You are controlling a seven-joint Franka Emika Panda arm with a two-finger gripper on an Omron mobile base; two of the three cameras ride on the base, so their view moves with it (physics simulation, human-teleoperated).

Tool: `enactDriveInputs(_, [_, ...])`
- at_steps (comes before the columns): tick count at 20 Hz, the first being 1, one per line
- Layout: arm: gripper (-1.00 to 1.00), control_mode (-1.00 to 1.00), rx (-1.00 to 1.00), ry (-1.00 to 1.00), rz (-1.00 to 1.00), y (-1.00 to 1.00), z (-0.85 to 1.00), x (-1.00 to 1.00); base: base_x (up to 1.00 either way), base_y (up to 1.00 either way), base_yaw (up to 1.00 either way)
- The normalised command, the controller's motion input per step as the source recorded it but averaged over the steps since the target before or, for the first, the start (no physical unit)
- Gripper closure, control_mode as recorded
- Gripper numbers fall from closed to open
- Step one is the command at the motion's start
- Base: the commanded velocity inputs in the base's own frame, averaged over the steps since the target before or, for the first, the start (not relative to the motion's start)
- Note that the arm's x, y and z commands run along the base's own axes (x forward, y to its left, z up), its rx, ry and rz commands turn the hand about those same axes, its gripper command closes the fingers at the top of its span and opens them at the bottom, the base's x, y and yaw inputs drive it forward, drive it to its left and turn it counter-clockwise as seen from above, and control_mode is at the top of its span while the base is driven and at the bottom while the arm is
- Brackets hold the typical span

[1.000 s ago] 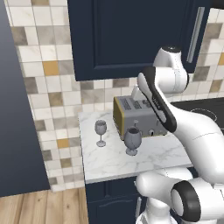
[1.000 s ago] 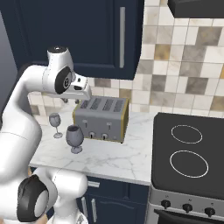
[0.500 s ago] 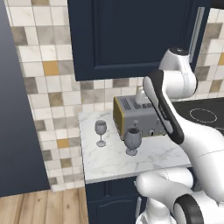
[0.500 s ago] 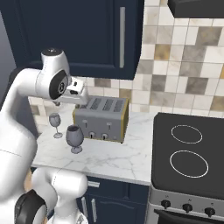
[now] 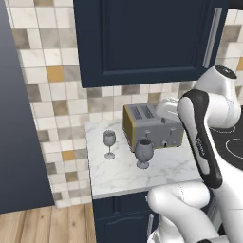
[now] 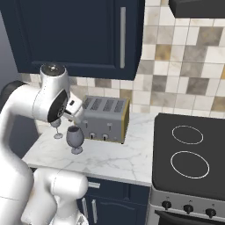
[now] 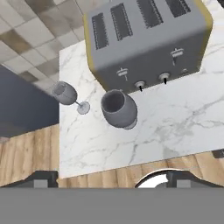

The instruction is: Retrieve the wine glasses from the counter and place one next to each plate.

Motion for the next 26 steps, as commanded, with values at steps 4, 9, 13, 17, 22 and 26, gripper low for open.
enactDriveInputs(4, [-1.00, -1.00, 0.24, 0.11, -0.24, -0.01, 0.00, -0.23, 0.00, 0.00, 0.00])
enactDriveInputs(9, [-1.00, -1.00, 0.33, 0.25, -0.16, -0.16, -0.02, -0.03, 0.00, 0.00, 0.00])
enactDriveInputs(13, [-1.00, -1.00, 0.35, 0.36, -0.01, -0.12, -0.02, -0.04, 0.00, 0.00, 0.00])
enactDriveInputs(17, [-1.00, -1.00, 0.29, 0.21, -0.01, -0.30, -0.18, -0.05, 0.00, 0.00, 0.00])
enactDriveInputs(22, [-1.00, -1.00, 0.18, 0.07, -0.07, -0.19, -0.34, -0.10, 0.00, 0.00, 0.00])
enactDriveInputs(26, [-1.00, -1.00, 0.04, 0.07, -0.22, 0.05, -0.29, -0.02, 0.00, 0.00, 0.00])
